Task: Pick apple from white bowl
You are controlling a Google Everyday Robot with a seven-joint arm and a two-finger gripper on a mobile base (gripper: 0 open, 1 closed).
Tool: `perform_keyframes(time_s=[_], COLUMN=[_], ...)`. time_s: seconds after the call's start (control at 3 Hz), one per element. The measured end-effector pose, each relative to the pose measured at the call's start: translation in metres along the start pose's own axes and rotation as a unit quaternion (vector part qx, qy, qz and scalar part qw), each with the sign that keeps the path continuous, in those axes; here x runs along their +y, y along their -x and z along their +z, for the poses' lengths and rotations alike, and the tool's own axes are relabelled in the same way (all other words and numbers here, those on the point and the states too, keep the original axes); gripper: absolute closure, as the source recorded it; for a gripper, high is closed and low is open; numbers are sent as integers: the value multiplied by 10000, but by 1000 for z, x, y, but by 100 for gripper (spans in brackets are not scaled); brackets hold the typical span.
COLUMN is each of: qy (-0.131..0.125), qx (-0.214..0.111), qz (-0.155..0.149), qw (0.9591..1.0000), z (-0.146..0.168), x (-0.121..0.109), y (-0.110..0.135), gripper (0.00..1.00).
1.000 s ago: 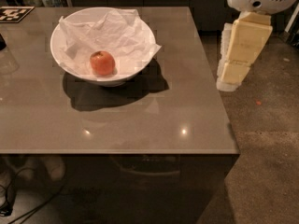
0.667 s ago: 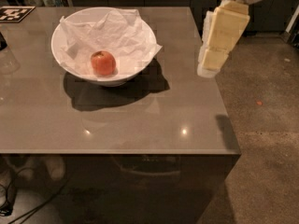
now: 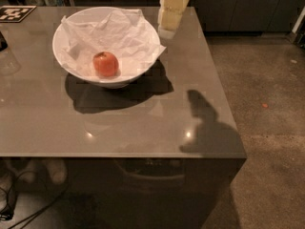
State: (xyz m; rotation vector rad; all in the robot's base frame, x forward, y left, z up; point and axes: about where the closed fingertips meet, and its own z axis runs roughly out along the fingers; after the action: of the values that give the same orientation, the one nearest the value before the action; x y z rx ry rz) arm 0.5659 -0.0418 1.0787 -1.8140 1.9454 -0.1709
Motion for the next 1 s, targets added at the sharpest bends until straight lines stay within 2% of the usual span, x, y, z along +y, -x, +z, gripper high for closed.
perform_keyframes(time_s=[0.33,0.67,1.0], qy=[219,74,226], qx=[-63,-183,-465], qz=[-472,-481,-504], qw=[9986,9986,9974], z=[30,31,55], x=[-10,-17,-28], y=[33,41,60], gripper=[0,0,0])
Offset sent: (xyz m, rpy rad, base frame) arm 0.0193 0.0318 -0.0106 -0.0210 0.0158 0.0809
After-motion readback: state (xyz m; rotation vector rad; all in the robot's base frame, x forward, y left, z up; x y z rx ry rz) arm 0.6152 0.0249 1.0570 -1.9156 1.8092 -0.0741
